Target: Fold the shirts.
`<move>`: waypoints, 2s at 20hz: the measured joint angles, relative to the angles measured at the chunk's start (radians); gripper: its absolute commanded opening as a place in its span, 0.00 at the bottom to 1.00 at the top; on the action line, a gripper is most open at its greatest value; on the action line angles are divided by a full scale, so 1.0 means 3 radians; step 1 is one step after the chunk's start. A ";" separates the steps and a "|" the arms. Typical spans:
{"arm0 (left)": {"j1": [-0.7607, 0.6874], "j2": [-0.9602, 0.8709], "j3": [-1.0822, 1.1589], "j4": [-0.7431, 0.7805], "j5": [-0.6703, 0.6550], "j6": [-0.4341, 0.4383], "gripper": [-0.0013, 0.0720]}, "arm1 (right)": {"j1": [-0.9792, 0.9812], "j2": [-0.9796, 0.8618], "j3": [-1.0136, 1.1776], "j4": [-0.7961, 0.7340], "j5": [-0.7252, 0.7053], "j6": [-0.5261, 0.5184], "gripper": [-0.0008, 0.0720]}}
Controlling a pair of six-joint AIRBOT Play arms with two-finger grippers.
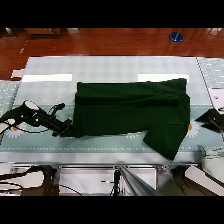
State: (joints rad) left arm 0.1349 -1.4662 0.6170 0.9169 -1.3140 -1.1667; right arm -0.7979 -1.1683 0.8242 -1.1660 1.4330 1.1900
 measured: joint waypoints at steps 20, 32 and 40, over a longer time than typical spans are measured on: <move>0.0015 0.0001 0.0003 0.0069 -0.0066 0.0193 0.05 | 0.0445 -0.0323 -0.0612 0.0220 -0.0853 0.0188 0.07; 0.0146 0.0627 0.0788 -0.0662 0.0045 0.0376 0.05 | 0.0514 0.0290 0.0173 0.0886 -0.0623 -0.0312 0.07; 0.0149 0.0477 0.1441 -0.0848 0.0390 0.0315 0.05 | 0.0947 -0.0317 0.0947 0.1146 -0.1190 -0.0163 0.07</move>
State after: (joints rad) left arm 0.1795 -1.3231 1.0492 0.6624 -1.1969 -1.0721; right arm -0.5137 -1.2633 1.1084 -0.8223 1.0760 1.1412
